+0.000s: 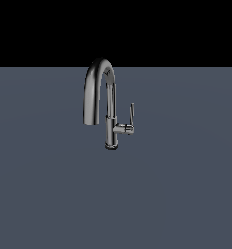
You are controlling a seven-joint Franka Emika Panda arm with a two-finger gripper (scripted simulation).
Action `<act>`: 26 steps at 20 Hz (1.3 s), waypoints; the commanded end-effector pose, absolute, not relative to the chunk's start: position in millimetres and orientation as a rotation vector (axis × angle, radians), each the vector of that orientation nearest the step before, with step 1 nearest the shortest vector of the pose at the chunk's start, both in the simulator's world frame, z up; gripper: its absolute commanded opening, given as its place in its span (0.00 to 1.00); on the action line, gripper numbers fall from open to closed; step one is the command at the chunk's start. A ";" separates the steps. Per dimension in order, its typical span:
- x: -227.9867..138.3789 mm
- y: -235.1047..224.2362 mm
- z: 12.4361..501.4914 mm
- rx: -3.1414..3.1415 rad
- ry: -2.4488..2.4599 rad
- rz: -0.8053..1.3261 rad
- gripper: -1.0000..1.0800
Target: Turn on the faucet by rotating a designated handle.
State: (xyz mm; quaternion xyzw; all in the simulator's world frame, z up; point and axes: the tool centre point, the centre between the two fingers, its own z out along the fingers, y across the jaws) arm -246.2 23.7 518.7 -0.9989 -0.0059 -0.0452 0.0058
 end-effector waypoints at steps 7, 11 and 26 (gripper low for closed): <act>-240.8 23.2 517.9 -3.114 0.005 -0.122 0.00; -231.3 22.0 516.4 -3.089 0.046 -0.088 0.00; -155.7 5.4 494.7 -2.854 0.358 0.173 0.00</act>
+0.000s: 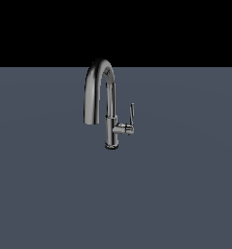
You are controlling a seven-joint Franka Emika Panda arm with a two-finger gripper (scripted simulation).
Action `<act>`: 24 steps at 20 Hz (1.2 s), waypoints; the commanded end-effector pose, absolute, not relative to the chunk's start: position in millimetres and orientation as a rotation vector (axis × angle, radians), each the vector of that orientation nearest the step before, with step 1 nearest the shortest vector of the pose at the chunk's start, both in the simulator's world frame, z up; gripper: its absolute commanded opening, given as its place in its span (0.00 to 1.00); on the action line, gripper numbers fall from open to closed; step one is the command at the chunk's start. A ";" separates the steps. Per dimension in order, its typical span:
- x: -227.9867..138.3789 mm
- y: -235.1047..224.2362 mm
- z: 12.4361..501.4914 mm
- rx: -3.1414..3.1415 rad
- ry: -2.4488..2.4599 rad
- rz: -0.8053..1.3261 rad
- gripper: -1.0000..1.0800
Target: Turn on the faucet by rotating a designated handle.
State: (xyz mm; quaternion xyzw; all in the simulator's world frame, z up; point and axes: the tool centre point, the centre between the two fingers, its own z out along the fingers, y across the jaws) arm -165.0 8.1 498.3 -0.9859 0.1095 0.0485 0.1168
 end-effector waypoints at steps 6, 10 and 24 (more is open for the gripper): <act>-120.3 -6.7 477.0 -2.713 0.501 0.294 0.00; -97.6 -15.9 462.2 -2.609 0.593 0.372 0.00; -28.0 -51.9 387.8 -2.170 0.892 0.634 0.00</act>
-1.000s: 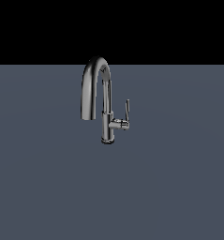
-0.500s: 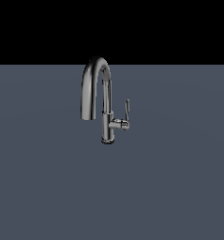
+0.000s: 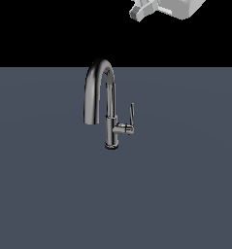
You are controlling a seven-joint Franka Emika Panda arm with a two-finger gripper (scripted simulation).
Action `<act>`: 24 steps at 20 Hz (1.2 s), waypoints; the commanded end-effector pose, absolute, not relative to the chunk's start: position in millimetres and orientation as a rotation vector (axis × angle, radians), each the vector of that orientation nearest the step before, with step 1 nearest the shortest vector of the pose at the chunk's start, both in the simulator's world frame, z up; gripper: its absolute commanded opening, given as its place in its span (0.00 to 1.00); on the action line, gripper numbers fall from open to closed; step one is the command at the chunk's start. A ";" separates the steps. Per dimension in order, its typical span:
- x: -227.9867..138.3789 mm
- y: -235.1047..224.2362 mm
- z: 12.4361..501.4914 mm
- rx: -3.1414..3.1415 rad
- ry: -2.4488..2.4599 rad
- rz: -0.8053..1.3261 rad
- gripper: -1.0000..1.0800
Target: Turn on the faucet by rotating a designated handle.
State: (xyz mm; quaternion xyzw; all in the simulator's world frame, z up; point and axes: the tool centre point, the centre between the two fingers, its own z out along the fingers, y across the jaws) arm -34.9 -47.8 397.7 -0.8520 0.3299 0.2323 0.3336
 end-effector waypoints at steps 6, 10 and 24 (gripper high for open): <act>-5.7 -65.8 344.5 -1.945 1.007 0.738 0.00; 5.5 -72.8 312.4 -1.786 1.077 0.803 0.00; 20.7 -74.1 199.7 -1.238 1.260 0.979 0.00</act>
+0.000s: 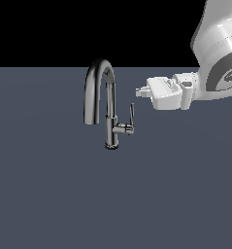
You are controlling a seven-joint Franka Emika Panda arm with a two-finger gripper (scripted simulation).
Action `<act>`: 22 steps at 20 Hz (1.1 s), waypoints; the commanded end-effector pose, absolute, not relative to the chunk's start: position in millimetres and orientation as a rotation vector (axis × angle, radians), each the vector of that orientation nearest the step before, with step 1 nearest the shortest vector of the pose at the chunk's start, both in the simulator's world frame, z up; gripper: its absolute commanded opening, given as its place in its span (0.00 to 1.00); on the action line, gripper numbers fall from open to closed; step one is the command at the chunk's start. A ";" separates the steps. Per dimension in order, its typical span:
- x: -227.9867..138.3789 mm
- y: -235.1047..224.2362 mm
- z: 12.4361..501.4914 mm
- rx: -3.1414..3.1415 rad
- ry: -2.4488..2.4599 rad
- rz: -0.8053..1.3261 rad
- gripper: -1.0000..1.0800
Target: Turn on the faucet by rotating a designated handle.
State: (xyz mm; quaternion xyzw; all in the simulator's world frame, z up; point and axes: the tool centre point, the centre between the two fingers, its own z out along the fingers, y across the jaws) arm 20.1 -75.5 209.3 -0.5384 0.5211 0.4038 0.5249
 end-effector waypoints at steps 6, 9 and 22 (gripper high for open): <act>20.1 -67.7 172.6 -1.103 1.291 1.013 0.00; 19.8 -65.2 165.1 -1.064 1.299 1.022 0.00; 7.3 -60.2 162.6 -1.044 1.302 1.028 0.00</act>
